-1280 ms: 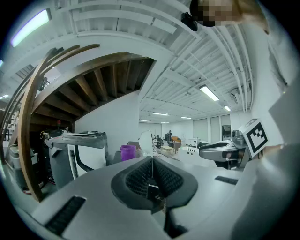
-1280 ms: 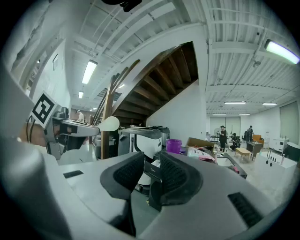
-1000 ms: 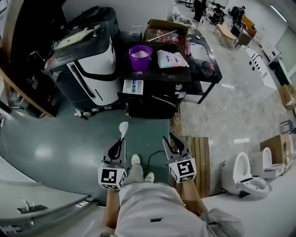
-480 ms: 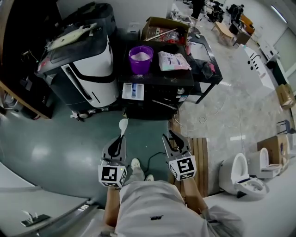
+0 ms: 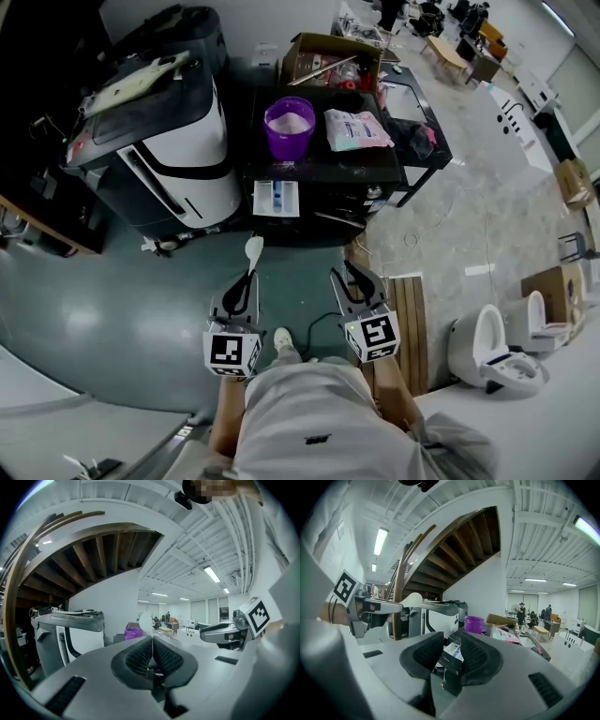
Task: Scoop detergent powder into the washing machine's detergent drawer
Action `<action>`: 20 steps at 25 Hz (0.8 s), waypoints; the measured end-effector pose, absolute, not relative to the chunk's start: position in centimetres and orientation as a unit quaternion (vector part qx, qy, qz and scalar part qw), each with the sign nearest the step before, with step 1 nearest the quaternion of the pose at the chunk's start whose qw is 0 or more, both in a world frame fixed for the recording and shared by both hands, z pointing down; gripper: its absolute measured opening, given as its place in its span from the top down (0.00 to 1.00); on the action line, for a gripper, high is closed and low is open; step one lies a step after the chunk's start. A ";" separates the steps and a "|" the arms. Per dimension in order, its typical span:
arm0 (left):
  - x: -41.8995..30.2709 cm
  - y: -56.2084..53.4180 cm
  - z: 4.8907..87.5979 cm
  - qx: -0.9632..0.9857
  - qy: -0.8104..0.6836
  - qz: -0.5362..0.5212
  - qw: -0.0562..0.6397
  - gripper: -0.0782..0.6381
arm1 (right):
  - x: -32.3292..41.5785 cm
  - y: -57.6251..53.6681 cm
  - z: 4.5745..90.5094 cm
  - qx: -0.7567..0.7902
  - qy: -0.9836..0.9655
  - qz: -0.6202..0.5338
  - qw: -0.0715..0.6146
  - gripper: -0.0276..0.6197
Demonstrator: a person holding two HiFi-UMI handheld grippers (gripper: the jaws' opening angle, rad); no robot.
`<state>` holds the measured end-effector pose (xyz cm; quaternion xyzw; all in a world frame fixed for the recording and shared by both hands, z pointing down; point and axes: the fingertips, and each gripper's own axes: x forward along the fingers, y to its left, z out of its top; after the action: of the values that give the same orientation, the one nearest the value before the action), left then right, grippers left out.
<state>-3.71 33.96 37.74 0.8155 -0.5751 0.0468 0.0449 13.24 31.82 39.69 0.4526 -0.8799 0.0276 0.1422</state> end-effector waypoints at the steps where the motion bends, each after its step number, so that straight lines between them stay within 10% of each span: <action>1: -4.0 33.5 37.7 0.817 -0.573 0.047 0.044 0.87 | 12.8 31.4 39.5 0.455 -0.879 0.028 0.143 0.81; 20: -6.7 26.1 38.7 0.834 -0.548 0.042 0.050 0.87 | 9.7 24.6 40.1 0.475 -0.866 0.026 0.153 0.81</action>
<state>-6.71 26.10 38.69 0.8337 -0.5483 0.0420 0.0498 9.68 24.62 40.12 0.4755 -0.8660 0.0262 0.1527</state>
